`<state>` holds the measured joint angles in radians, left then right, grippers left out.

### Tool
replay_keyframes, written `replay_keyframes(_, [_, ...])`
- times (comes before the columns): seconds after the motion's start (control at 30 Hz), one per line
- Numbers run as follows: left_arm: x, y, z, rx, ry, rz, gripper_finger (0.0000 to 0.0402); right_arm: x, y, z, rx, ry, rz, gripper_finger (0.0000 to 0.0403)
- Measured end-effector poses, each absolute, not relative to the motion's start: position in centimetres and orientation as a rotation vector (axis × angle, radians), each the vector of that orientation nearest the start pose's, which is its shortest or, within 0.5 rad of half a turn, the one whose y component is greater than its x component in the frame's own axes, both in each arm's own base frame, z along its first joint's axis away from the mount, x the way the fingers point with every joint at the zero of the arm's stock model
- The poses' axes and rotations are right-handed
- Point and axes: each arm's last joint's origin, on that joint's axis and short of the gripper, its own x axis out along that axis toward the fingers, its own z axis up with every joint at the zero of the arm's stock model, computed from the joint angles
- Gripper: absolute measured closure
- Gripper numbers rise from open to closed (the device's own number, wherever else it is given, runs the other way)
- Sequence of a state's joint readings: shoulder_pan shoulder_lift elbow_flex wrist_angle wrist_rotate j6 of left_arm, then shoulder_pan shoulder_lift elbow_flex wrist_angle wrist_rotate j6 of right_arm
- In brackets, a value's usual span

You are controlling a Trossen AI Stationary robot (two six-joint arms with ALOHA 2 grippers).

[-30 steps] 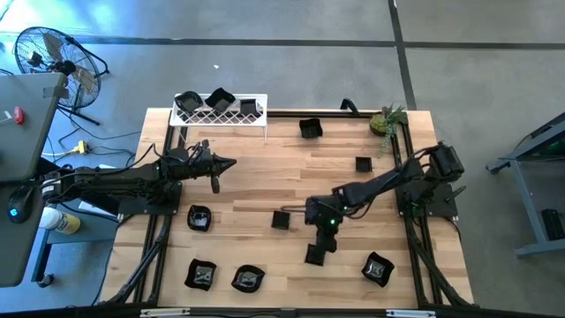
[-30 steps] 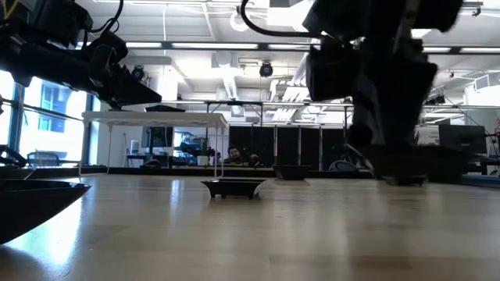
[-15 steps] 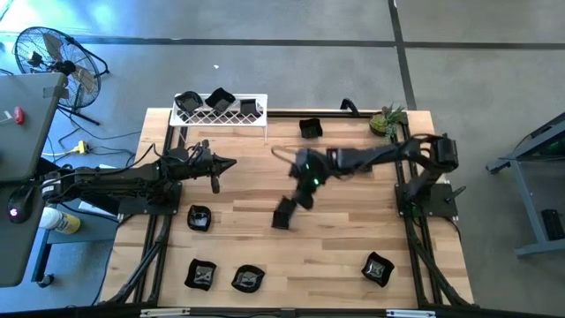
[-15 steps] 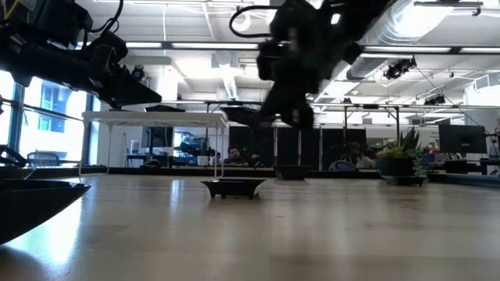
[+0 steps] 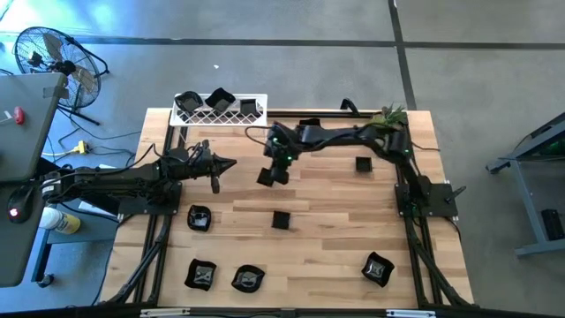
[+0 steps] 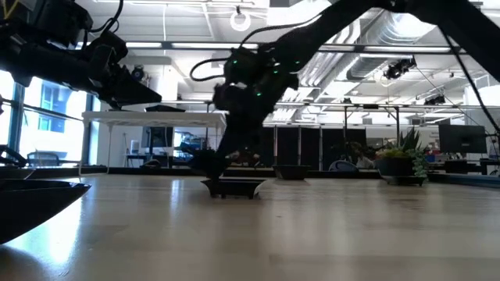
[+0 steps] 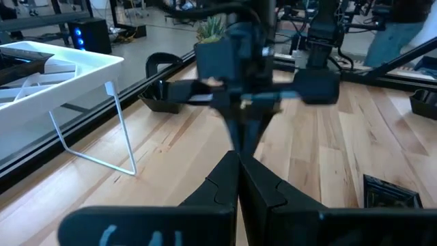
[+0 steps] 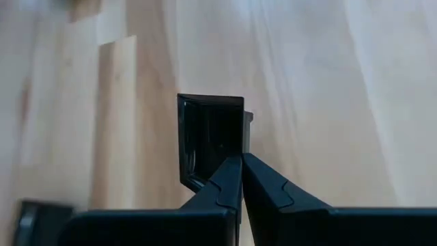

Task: Pick & Place Mini shaped plates
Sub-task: Stack the black square plate on top of the black square plate on the shelf

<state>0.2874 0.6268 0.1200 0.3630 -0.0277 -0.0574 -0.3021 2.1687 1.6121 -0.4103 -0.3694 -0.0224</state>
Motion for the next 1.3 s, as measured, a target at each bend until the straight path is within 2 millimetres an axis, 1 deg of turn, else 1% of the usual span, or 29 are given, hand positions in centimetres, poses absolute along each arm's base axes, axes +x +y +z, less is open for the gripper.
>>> replay_keyframes(0.13, [13.9, 4.2, 17.8, -0.076, 0.134, 0.318, 0.0401, 45.9, -13.3, 16.4, 0.212, 0.927, 0.079, 0.0396])
replay_keyframes(0.27, [13.9, 4.2, 17.8, -0.075, 0.134, 0.318, 0.0401, 46.7, -13.5, 16.1, 0.155, 0.943, 0.059, 0.0395])
replay_keyframes(0.4, [13.9, 4.2, 17.7, -0.076, 0.142, 0.316, 0.0401, 47.0, -13.6, 16.1, 0.11, 0.938, 0.02, 0.0386])
replay_keyframes(0.53, [13.9, 4.1, 17.7, -0.079, 0.15, 0.28, 0.0401, 47.1, -13.6, 16.2, 0.083, 0.923, -0.002, 0.0363])
replay_keyframes(0.63, [13.9, 4.0, 17.6, -0.083, 0.153, 0.265, 0.0401, 47.0, -13.6, 16.8, 0.053, 0.913, 0.014, 0.0347])
replay_keyframes(0.7, [13.9, 3.9, 17.5, -0.096, 0.168, 0.236, 0.0401, 46.6, -13.4, 17.5, 0.044, 0.931, 0.025, 0.0346])
replay_keyframes(0.73, [13.9, 3.9, 17.4, -0.109, 0.172, 0.218, 0.0401, 46.4, -13.2, 18.2, 0.034, 0.924, 0.031, 0.0351])
replay_keyframes(0.83, [13.9, 3.7, 17.3, -0.125, 0.187, 0.173, 0.0401, 45.3, -12.0, 19.0, -0.018, 0.885, 0.066, 0.0381])
replay_keyframes(0.9, [14.0, 3.7, 17.1, -0.133, 0.208, 0.167, 0.0401, 44.4, -11.1, 18.7, -0.034, 0.829, 0.08, 0.0396])
replay_keyframes(1.0, [14.3, 3.9, 17.1, -0.174, 0.257, 0.183, 0.0401, 42.4, -9.6, 17.9, -0.018, 0.739, 0.071, 0.039])
replay_keyframes(1.13, [15.4, 4.1, 17.9, -0.179, 0.305, 0.193, 0.0401, 39.4, -7.7, 18.1, -0.034, 0.589, 0.047, 0.0391])
replay_keyframes(1.23, [16.7, 4.1, 18.4, -0.152, 0.343, 0.192, 0.0401, 37.0, -6.5, 18.0, -0.063, 0.532, 0.018, 0.04])
replay_keyframes(1.3, [17.6, 4.1, 18.8, -0.128, 0.368, 0.18, 0.0401, 35.6, -6.0, 18.5, -0.078, 0.477, -0.007, 0.04])
